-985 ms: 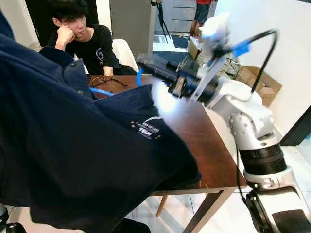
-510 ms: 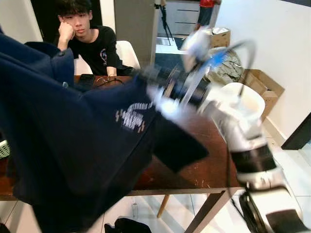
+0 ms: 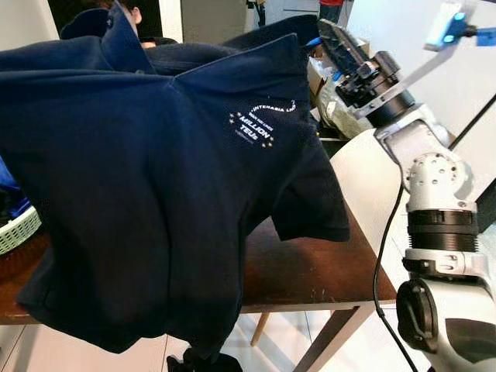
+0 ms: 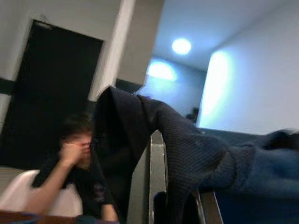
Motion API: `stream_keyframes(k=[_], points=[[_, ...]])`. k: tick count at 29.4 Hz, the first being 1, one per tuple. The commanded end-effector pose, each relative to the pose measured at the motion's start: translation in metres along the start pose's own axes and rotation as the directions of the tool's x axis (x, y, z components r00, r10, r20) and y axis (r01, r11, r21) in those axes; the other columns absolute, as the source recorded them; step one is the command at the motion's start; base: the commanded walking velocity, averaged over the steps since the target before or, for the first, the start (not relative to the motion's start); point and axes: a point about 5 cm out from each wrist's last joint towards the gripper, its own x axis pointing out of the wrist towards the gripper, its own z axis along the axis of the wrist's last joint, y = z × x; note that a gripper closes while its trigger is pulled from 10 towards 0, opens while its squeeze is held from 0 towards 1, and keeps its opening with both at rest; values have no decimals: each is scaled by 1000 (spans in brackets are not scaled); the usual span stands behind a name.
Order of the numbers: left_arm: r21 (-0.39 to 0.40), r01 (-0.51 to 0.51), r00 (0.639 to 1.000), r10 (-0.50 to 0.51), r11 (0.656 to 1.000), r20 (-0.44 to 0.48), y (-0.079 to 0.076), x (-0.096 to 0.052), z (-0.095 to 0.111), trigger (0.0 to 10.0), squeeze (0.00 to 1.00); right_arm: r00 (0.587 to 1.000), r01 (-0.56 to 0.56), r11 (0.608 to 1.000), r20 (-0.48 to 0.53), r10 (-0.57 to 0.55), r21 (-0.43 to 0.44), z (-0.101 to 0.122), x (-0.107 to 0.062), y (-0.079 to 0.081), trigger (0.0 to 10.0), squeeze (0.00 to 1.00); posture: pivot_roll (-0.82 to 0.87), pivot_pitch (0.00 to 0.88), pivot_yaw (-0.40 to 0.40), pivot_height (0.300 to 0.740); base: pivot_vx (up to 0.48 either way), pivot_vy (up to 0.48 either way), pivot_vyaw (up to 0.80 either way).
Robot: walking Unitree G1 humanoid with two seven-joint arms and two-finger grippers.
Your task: Hang hanger
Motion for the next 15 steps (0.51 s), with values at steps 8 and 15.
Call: stream_keyframes(k=[8,15], points=[[348,-207,973,229,914,-23,31,-10,6,0,0,980,-182,982,93,178,40,27,-9,14,0,0,154,19,-39,735,0,0,0],[548,-166,973,227,820,-46,29,0,-2,0,0,822,-539,834,-147,551,116,0,-25,64,0,0,145,17,-36,735,0,0,0]])
